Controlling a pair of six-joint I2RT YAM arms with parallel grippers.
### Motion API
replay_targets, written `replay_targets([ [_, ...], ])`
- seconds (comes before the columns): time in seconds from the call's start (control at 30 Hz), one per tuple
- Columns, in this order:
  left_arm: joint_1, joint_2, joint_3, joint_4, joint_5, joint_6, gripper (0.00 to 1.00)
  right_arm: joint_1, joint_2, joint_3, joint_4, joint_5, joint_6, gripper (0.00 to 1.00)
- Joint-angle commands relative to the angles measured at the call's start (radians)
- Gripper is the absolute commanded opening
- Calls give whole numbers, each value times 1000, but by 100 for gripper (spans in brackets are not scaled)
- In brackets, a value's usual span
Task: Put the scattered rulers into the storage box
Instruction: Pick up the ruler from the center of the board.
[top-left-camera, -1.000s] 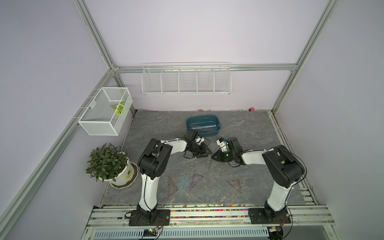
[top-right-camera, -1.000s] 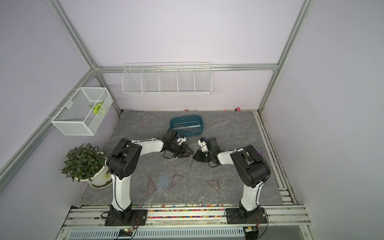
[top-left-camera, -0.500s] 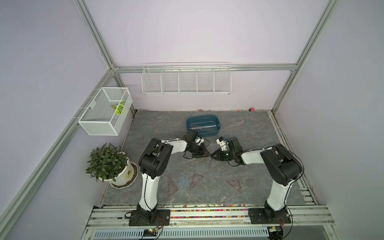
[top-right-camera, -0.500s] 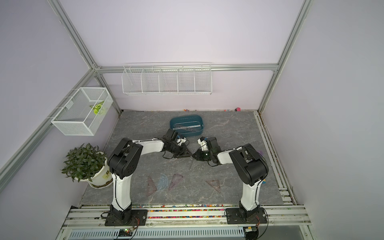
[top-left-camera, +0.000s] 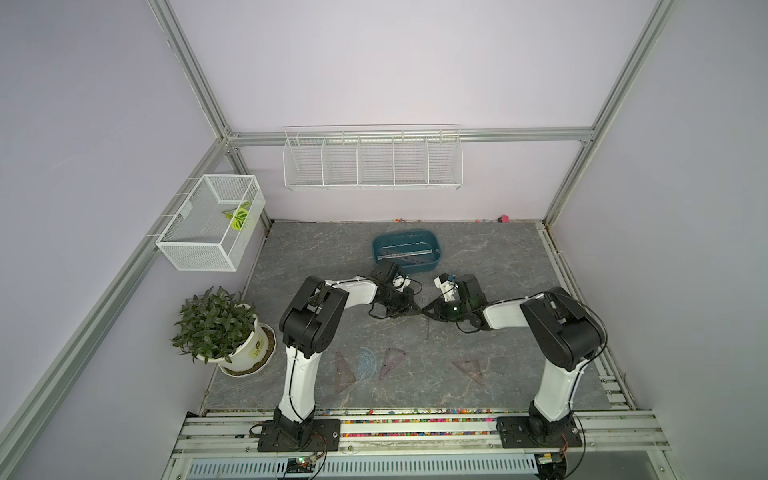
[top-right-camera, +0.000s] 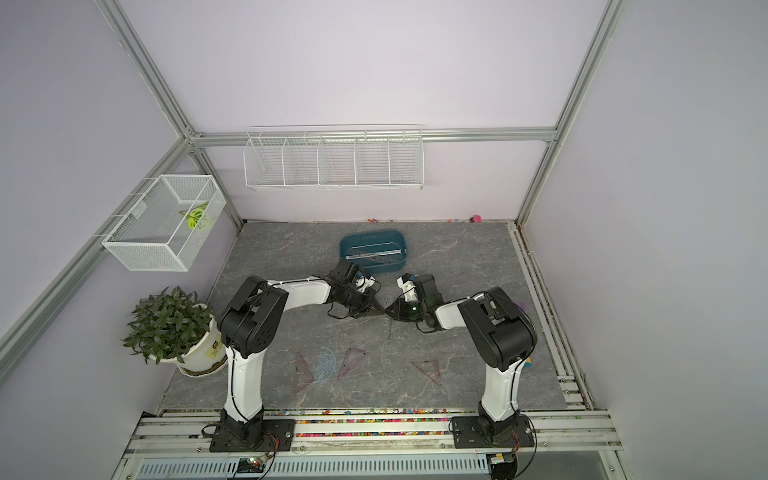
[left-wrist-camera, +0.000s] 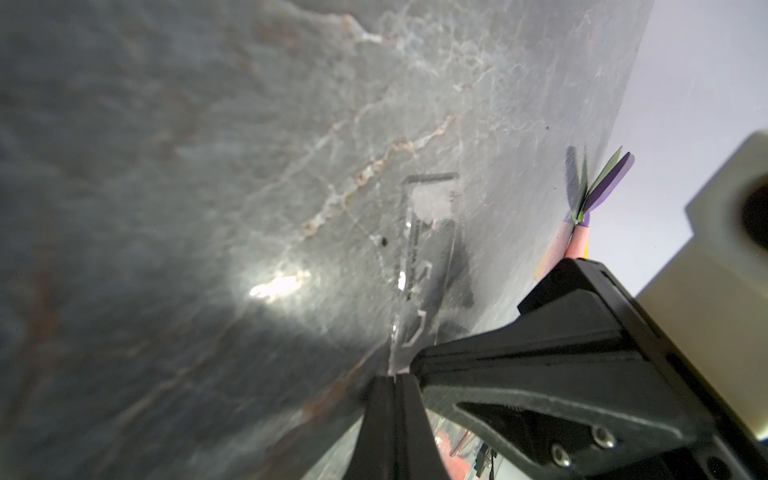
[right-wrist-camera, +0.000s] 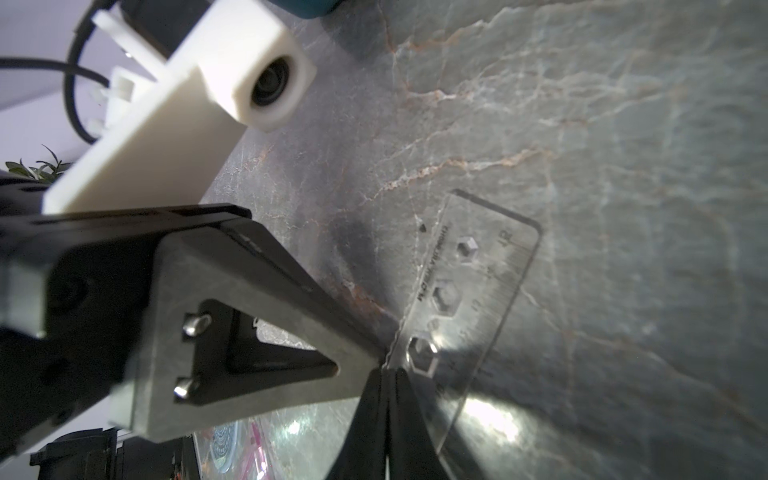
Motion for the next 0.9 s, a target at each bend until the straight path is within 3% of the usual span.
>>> replay_targets([
  [0.0, -42, 53, -24, -63, -36, 15, 0, -1, -14, -22, -149, 27, 5, 12],
  [0.1, -42, 45, -30, -67, -44, 13, 1, -2, -84, 16, -216, 39, -19, 16],
  [0.4, -27, 28, -40, -67, -61, 10, 24, -3, -129, 40, -278, 58, -49, 17],
  [0.7, -24, 22, -39, -83, -77, 16, 31, 9, -153, 54, -393, 165, -128, 15],
  [0.87, -24, 30, -40, -73, -69, 11, 31, 11, -127, 48, -365, 145, -113, 15],
])
